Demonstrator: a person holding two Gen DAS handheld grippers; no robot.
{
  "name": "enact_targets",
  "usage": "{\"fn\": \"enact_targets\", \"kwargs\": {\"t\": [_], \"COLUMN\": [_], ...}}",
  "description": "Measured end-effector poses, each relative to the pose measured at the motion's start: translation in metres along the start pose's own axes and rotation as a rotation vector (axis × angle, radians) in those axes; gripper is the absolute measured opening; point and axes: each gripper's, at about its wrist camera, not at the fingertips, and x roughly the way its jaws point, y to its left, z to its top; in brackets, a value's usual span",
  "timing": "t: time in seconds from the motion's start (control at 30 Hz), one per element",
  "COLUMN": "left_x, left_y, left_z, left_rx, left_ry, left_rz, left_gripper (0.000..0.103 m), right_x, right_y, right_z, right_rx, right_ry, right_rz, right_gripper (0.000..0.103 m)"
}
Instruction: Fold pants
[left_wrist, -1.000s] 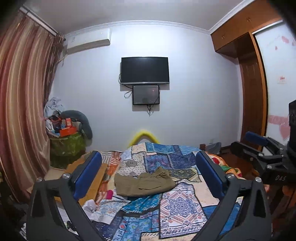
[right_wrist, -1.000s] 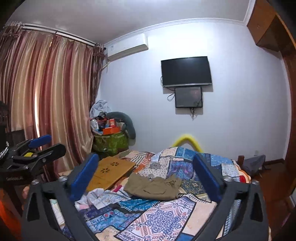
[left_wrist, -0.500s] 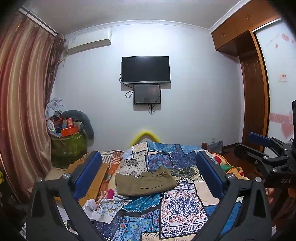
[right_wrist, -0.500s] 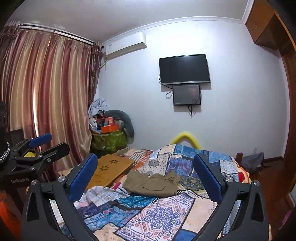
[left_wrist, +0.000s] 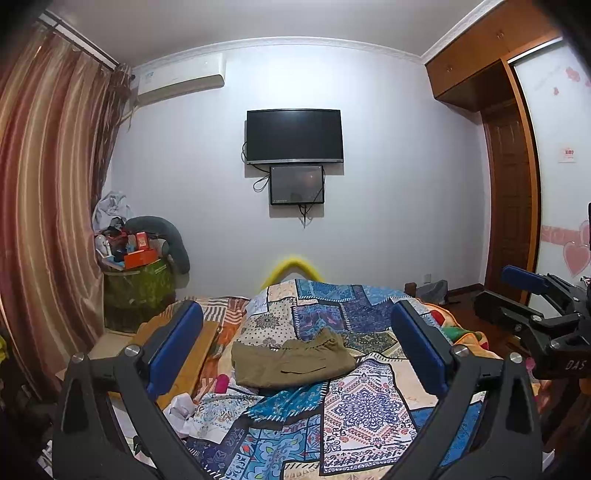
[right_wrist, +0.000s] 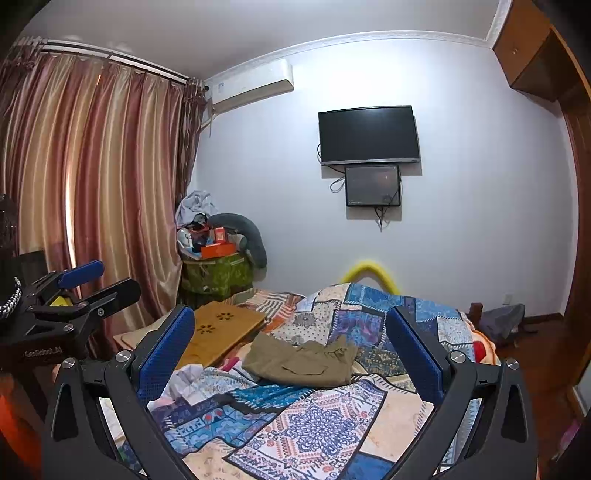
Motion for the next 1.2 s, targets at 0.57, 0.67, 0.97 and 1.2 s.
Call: {"fn": "enact_targets", "kwargs": {"t": [0.57, 0.67, 0.97, 1.2], "left_x": [0.0022, 0.0026, 0.004, 0.0056], "left_y": [-0.0017, -0.0023, -0.0039, -0.004], "left_z": [0.0007, 0.0005, 0.0008, 0.0001], "left_rx": [-0.002, -0.006, -0.01, -0.015], "left_ry": [0.005, 0.004, 0.009, 0.019], "left_rz": [0.004, 0.002, -0.005, -0.011], "left_gripper": [0.103, 0.103, 0.103, 0.103], "right_x": [-0.0022, -0.0021, -0.0027, -0.0021], "right_y": [-0.004, -0.0039, -0.0033, -0.0017], "right_z": [0.0019, 0.0025, 0.0022, 0.002], "right_rx": [0.004, 0.007, 0.007, 0.011], "right_ry": [0.006, 0.004, 0.003, 0.006], "right_rz": [-0.003, -0.002, -0.001, -0.001], "right_gripper": [0.103, 0.103, 0.103, 0.103]}}
